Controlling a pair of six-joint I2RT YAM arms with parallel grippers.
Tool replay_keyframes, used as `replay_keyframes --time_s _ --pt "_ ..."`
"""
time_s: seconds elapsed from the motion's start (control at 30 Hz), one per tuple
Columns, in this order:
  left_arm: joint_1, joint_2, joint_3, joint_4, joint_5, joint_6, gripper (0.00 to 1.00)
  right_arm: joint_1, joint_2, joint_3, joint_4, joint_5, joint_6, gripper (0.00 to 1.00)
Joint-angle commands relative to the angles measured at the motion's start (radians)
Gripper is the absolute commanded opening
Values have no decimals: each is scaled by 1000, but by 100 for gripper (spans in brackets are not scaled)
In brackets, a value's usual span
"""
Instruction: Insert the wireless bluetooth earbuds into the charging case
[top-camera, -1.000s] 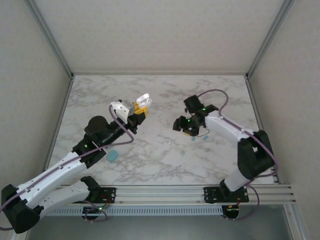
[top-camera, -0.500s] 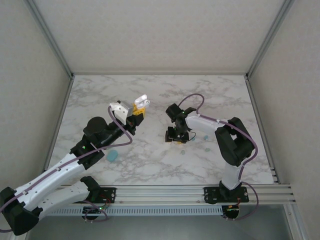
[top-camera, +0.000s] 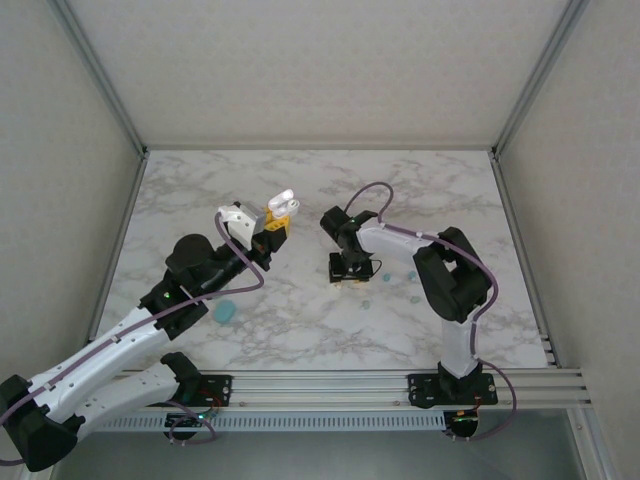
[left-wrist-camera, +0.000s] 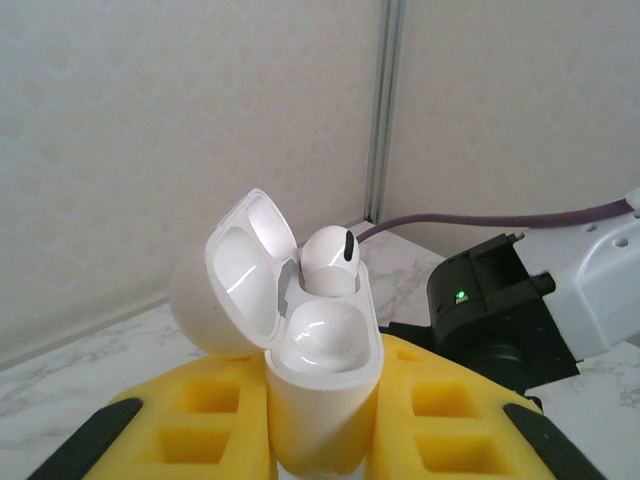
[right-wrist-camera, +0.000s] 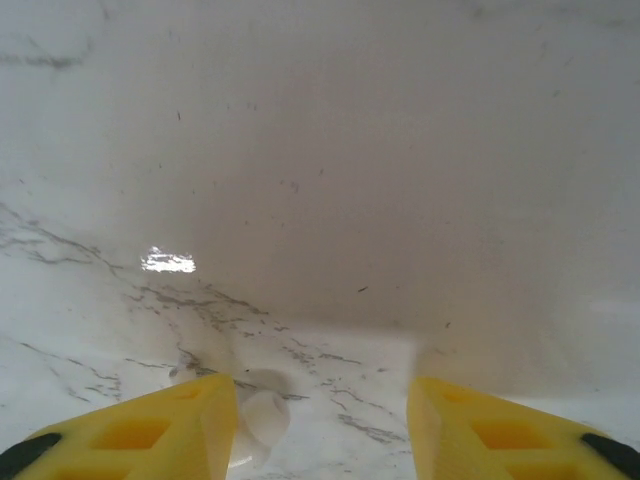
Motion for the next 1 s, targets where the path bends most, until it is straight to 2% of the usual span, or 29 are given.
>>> replay_keyframes --time_s 0.0,0.33,0.43,0.57,0.8,0.97 --pt "-7 -5 0 11 -13 16 20 16 5 15 -58 30 -22 49" --pt "-7 2 -7 17 -16 13 20 78 -77 -52 -76 34 -77 48" --pt "-7 7 -9 19 -14 7 20 83 -108 -79 -74 26 -88 43" --pt "-7 7 -15 25 -15 5 20 83 -131 -117 -66 -1 -93 42" --pt "-6 13 -13 25 -15 5 21 83 -135 -146 -53 22 -76 38" --pt "-6 9 -8 17 -16 8 21 84 -199 -145 -30 28 -16 38"
